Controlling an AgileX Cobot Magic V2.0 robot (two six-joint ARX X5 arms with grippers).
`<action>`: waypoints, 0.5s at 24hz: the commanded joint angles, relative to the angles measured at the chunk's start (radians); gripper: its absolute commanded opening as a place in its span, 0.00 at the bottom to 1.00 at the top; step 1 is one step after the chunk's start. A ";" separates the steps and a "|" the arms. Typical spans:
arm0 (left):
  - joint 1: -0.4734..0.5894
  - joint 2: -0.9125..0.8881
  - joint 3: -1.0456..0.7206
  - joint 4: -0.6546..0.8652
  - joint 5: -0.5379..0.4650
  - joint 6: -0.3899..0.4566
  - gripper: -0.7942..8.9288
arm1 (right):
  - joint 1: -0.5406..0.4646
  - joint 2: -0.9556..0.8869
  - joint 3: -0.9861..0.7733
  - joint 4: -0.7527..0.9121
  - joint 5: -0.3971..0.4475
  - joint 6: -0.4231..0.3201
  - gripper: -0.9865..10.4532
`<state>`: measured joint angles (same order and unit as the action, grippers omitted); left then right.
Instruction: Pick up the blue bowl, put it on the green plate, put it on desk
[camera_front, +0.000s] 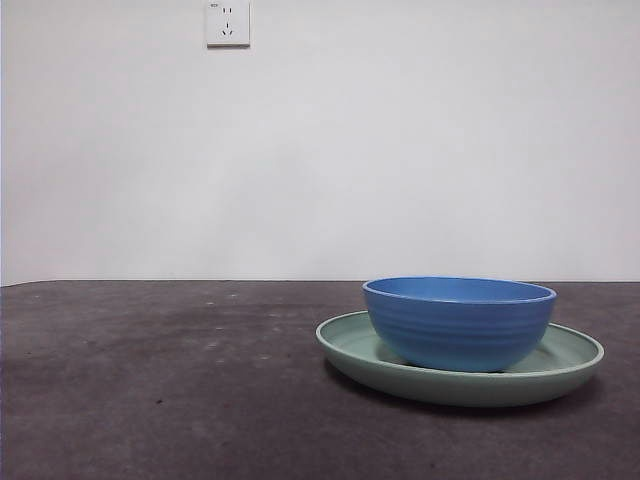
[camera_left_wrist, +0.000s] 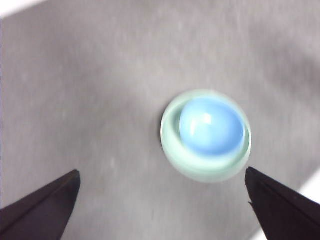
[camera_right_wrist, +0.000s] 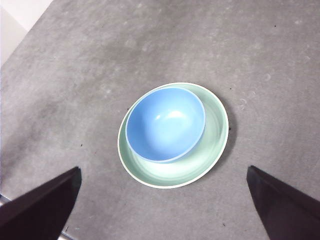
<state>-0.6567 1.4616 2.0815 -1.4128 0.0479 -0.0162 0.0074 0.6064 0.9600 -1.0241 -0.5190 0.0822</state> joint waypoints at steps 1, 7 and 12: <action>-0.008 -0.142 -0.177 0.024 -0.003 0.000 0.63 | 0.003 0.006 0.019 0.007 0.004 -0.013 0.65; -0.013 -0.591 -0.699 0.229 -0.003 -0.084 0.63 | 0.003 0.006 0.019 0.007 0.004 -0.012 0.65; -0.013 -0.815 -0.902 0.218 -0.003 -0.151 0.64 | 0.003 0.006 0.019 0.026 0.004 -0.011 0.65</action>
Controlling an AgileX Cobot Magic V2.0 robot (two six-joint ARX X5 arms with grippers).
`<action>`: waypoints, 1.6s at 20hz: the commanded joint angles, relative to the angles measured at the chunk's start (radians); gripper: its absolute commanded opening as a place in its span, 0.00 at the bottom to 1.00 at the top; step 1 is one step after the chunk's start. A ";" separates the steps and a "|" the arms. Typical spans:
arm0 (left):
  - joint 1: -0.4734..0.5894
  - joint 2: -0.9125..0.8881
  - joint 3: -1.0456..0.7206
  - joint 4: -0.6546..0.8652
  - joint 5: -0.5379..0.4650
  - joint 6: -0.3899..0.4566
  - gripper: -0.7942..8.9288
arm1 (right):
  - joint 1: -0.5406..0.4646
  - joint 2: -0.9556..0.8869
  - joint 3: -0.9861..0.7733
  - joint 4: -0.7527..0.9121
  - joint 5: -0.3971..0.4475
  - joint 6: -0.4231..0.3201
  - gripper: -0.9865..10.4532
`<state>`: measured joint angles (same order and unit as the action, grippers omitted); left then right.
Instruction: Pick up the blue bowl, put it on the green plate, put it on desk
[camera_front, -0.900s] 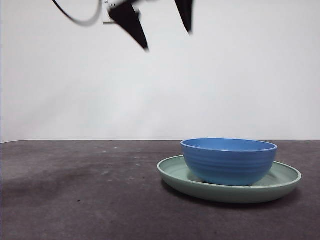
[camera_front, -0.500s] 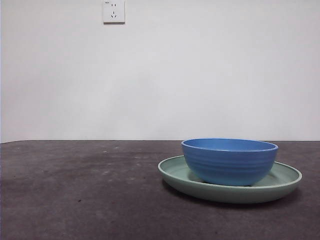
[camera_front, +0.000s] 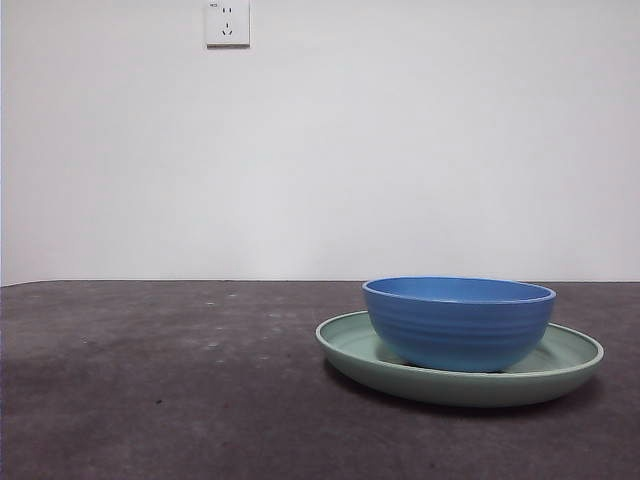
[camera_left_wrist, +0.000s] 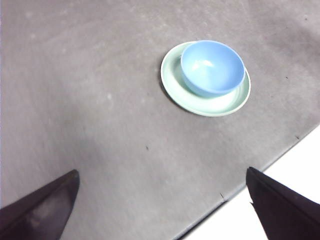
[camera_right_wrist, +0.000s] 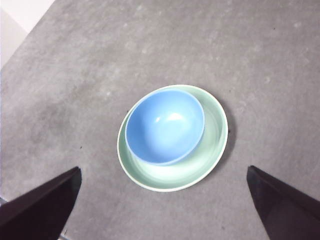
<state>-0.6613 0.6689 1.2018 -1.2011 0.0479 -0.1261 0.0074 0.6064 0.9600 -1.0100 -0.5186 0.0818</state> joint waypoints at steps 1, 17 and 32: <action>-0.008 -0.046 -0.047 -0.001 -0.003 -0.055 0.64 | 0.003 0.006 0.019 0.011 0.003 -0.011 0.65; -0.008 -0.123 -0.154 -0.002 0.012 0.012 0.76 | 0.003 0.298 0.019 -0.147 0.129 -0.037 0.65; -0.008 -0.122 -0.152 0.080 0.163 0.127 0.76 | 0.031 0.816 0.019 0.171 0.155 -0.129 0.60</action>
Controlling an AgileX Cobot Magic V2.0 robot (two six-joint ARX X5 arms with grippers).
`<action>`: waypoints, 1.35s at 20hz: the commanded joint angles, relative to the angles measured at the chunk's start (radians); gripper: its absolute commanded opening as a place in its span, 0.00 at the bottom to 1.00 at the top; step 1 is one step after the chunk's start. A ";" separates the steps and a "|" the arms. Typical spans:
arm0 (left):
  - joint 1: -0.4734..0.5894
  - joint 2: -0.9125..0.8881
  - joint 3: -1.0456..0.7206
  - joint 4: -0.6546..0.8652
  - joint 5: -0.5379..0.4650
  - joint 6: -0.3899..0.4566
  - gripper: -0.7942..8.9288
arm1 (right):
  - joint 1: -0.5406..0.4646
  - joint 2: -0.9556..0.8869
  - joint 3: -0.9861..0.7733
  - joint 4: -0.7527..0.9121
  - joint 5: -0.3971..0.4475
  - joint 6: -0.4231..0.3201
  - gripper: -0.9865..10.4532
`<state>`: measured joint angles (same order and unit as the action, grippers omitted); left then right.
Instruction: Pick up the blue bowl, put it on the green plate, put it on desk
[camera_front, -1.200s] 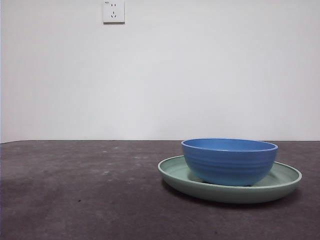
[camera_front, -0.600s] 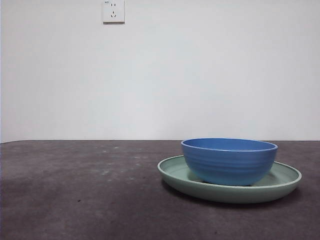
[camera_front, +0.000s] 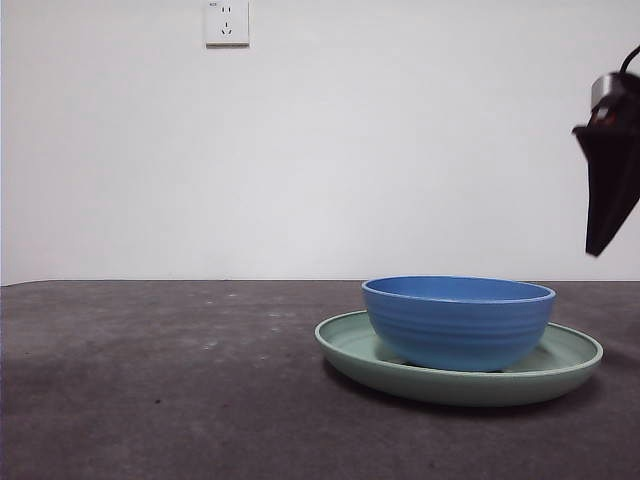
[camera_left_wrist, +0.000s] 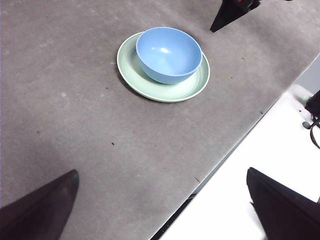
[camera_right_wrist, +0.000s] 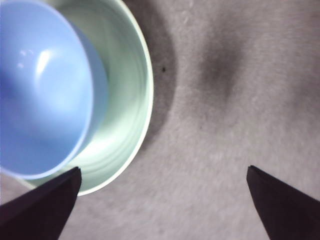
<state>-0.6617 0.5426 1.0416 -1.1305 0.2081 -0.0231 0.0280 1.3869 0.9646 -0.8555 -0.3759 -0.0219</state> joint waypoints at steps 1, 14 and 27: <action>-0.008 0.004 0.008 0.008 0.003 0.024 0.76 | 0.017 0.054 0.015 0.030 0.014 -0.032 0.59; -0.008 0.004 0.008 0.009 0.003 0.023 0.76 | 0.083 0.222 0.015 0.205 0.013 -0.034 0.37; -0.008 0.004 0.008 0.009 0.003 0.023 0.76 | 0.108 0.274 0.015 0.290 -0.042 0.005 0.27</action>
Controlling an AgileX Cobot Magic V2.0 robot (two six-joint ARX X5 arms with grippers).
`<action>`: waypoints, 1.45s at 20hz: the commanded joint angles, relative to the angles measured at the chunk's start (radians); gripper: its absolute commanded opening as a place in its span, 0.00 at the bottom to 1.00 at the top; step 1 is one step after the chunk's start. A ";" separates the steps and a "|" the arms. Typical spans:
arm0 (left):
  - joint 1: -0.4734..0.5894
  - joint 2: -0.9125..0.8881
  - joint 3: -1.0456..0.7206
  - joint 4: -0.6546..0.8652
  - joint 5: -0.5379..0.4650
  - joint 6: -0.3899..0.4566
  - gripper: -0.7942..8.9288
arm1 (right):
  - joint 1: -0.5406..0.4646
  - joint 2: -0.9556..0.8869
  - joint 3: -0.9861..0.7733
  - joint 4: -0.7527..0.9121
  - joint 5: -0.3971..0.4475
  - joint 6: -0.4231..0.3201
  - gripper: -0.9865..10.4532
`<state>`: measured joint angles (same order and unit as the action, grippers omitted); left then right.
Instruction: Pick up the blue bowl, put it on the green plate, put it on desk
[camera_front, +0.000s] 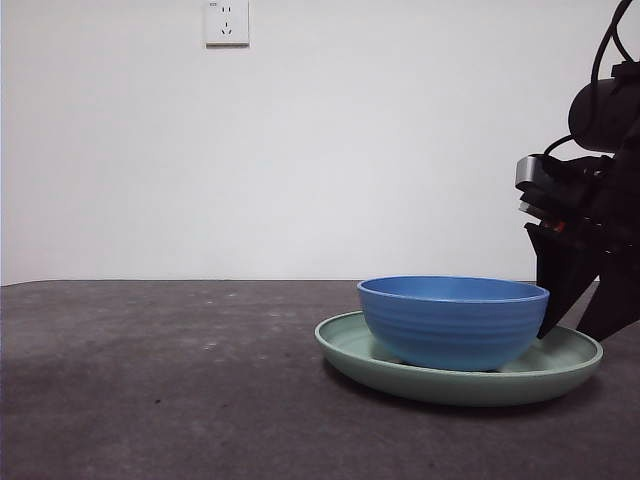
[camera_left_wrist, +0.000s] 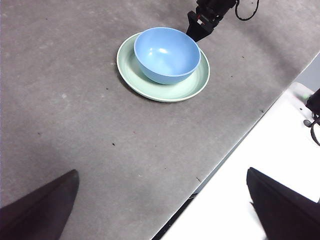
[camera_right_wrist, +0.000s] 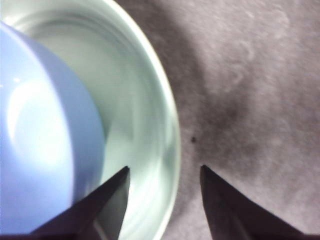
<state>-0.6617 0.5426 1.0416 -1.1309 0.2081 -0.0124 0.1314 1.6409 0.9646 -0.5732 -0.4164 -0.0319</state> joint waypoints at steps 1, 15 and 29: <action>-0.008 0.004 0.008 0.010 0.003 0.012 0.76 | 0.005 0.020 0.015 0.011 -0.002 0.022 0.27; -0.008 0.004 0.008 0.031 0.003 0.012 0.76 | 0.005 0.066 0.015 0.011 -0.006 0.075 0.09; -0.008 0.004 0.008 0.031 0.003 0.012 0.76 | 0.051 0.047 0.259 -0.138 -0.119 0.196 0.09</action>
<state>-0.6617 0.5426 1.0416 -1.1099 0.2085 -0.0124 0.1749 1.6829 1.2037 -0.7135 -0.5198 0.1280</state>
